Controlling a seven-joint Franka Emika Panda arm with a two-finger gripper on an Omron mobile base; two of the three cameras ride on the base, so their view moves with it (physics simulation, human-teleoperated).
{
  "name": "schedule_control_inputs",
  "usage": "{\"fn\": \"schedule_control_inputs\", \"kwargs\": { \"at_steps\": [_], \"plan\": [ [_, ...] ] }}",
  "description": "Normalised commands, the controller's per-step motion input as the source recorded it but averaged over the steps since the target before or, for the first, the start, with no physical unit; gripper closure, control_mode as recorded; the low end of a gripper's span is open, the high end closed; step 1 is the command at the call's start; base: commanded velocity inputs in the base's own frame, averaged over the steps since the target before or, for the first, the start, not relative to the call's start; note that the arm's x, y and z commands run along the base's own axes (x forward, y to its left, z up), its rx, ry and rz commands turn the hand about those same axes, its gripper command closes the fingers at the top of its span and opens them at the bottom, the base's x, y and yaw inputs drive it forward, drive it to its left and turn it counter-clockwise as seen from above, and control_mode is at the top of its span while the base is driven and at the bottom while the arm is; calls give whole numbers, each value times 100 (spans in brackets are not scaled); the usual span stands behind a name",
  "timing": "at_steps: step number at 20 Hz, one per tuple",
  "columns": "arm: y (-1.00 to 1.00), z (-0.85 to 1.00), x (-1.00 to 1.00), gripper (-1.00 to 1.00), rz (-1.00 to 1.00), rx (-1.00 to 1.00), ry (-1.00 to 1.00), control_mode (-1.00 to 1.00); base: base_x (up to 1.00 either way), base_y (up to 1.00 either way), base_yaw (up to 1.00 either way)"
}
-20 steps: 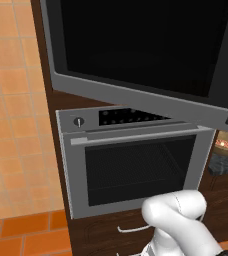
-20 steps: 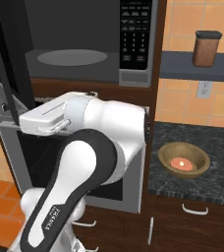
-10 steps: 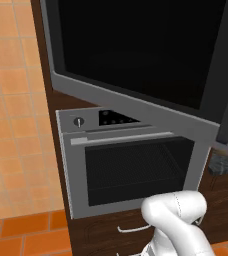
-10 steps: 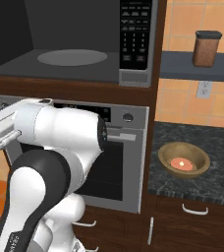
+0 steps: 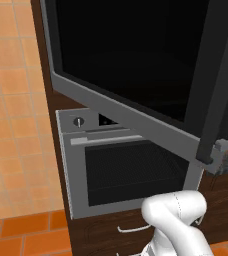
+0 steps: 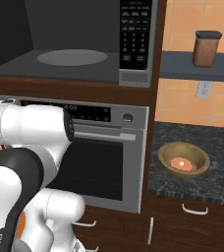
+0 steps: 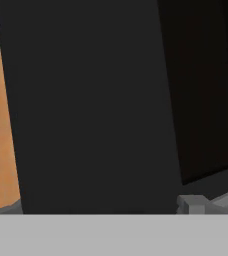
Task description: Open the microwave, place the bowl with waffle inside the microwave, then close the microwave door and turn it on.
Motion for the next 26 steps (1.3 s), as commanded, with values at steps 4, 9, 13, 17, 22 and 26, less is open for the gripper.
{"fn": "schedule_control_inputs", "kwargs": {
  "at_steps": [4, 9, 13, 17, 22, 26],
  "plan": [
    [83, 0, 0, -100, 25, 0, 0, -100, 0, 0, 0],
    [73, 0, -9, -100, 22, 0, 0, -100, 0, 0, 0],
    [52, 0, -23, -100, 22, 0, 0, -100, 0, 0, 0],
    [17, 0, -54, -100, 17, 0, 0, -100, 0, 0, 0],
    [0, 1, -40, -100, 6, 0, 0, -100, 0, 0, 0],
    [0, 2, -58, -100, 0, 0, 0, -100, 0, 0, 0]
  ]
}}
